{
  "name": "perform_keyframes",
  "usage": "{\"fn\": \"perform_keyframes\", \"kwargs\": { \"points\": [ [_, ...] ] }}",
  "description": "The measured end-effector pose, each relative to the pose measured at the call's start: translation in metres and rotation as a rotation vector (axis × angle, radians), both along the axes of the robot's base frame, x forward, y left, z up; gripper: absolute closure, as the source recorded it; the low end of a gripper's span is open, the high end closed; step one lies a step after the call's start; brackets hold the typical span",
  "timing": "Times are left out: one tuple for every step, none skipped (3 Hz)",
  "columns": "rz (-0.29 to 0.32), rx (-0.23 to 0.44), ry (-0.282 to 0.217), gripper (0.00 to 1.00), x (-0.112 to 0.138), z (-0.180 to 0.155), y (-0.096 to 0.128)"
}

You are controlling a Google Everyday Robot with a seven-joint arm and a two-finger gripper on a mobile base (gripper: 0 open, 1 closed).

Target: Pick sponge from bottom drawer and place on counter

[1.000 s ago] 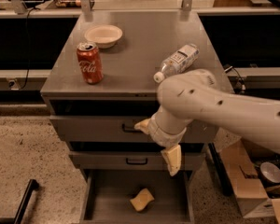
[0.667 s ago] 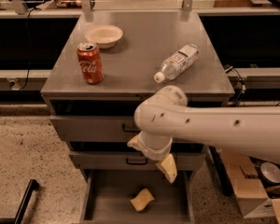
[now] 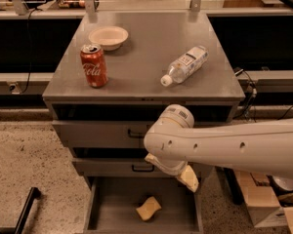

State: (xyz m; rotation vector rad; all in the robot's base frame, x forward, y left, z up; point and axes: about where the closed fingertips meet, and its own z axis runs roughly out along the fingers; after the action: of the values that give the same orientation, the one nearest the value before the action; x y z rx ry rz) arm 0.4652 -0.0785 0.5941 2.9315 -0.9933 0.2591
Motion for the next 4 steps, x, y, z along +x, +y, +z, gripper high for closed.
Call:
{"fn": "perform_keyframes", "kwargs": {
  "points": [
    [-0.006, 0.006, -0.008, 0.00, -0.003, 0.003, -0.002],
    [-0.010, 0.018, -0.008, 0.00, -0.018, -0.042, -0.030],
    [0.000, 0.100, -0.021, 0.00, -0.031, -0.116, -0.056],
    [0.049, 0.247, -0.094, 0.00, -0.018, -0.162, -0.040]
  ]
}}
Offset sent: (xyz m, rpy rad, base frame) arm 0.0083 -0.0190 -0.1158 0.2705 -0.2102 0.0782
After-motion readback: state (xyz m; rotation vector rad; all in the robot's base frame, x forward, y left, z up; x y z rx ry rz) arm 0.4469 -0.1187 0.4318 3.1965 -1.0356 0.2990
